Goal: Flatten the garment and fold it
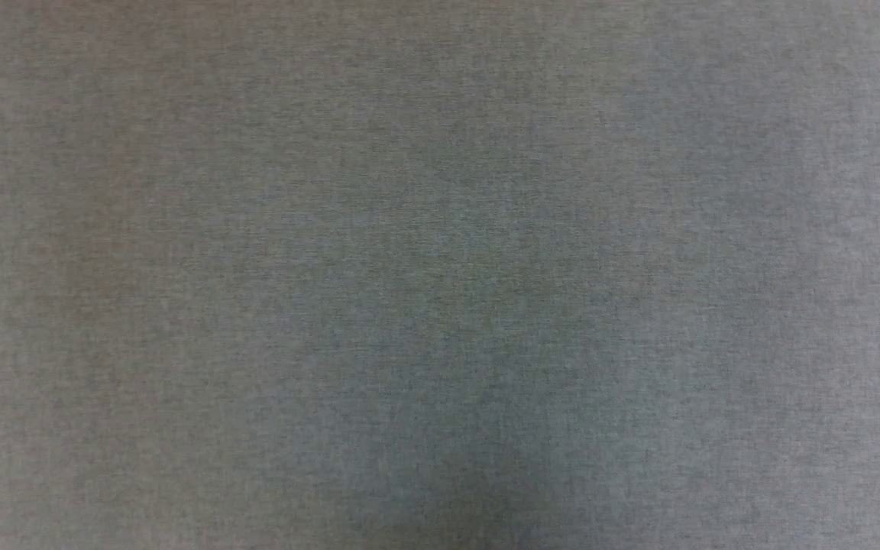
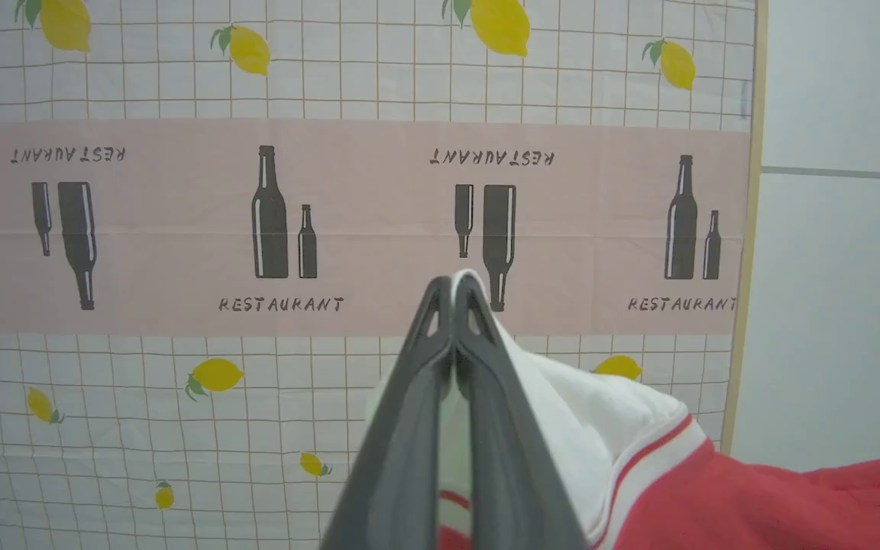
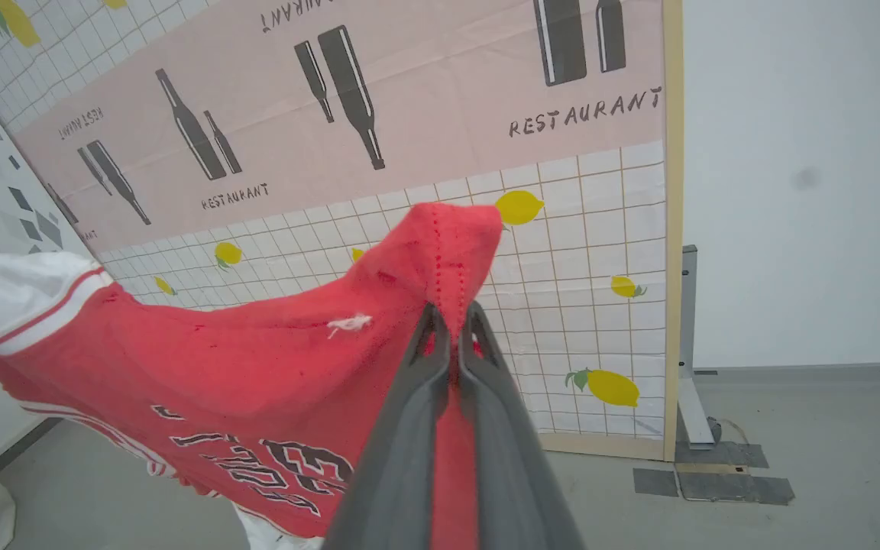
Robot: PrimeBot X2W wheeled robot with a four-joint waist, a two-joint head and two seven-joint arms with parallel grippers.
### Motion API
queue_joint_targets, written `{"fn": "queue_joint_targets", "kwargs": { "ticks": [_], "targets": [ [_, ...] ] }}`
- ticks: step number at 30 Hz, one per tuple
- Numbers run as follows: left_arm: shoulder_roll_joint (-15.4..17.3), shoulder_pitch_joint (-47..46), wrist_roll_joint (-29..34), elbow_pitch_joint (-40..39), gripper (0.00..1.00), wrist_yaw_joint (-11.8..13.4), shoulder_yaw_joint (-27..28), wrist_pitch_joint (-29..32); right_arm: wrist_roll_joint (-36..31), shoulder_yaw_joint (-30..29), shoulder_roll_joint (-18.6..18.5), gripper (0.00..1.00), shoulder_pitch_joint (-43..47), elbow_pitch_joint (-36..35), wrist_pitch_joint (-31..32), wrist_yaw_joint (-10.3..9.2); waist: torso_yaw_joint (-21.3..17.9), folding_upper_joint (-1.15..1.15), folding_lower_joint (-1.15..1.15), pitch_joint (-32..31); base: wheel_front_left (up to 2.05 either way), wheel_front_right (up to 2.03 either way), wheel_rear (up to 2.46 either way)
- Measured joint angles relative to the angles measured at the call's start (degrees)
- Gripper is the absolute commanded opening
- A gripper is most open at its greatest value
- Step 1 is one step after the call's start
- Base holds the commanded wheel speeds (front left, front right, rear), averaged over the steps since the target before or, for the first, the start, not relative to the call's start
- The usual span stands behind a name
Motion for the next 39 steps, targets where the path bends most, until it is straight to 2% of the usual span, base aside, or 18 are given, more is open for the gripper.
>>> {"fn": "queue_joint_targets", "kwargs": {
  "ticks": [5,10,16,21,27,33,39],
  "targets": [
    [-0.1,7.19,-1.62,1.47,0.0,-2.3,-1.36,-1.15,3.98,1.74,-0.35,0.0,7.23,-0.78,-0.55,0.0,1.02,0.0,0.0,-1.49,0.0,0.0,0.0],
    [-0.42,21.14,-4.2,0.94,0.0,-3.56,-3.26,-1.75,11.35,5.36,-3.69,0.0,22.8,-5.41,-1.0,0.0,1.92,0.0,-0.01,-4.98,0.0,0.0,0.0],
    [-0.94,40.79,-8.25,-4.02,0.0,-3.36,-3.28,-1.43,18.25,9.28,-7.6,0.0,43.28,-13.47,-2.58,0.0,2.82,0.0,-0.01,-10.47,0.0,0.0,0.0],
    [-1.1,58.94,-11.78,-11.25,0.0,0.51,-2.43,1.63,21.59,11.6,-8.68,0.0,59.69,-18.98,-3.56,0.0,3.38,0.0,-0.02,-15.69,0.0,0.0,0.0],
    [-1.43,81.55,-15.93,-21.36,0.0,5.98,-3.26,9.43,22.67,15.45,-11.72,0.0,76.17,-23.68,-4.31,0.0,3.9,0.0,-0.02,-22.46,0.0,0.0,0.0],
    [-0.92,96.37,-18.28,-27.5,0.0,11.22,-6.34,19.46,22.27,17.5,-14.78,0.0,89.87,-25.36,-4.91,0.0,4.85,0.0,-0.02,-28.09,0.0,0.0,0.0],
    [2.23,106.05,-19.74,-32.52,0.0,16.22,-8.16,29.3,21.86,17.98,-17.62,0.0,100.0,-26.06,1.56,0.0,5.73,0.0,-0.02,-32.21,0.0,0.0,0.0]
  ]
}}
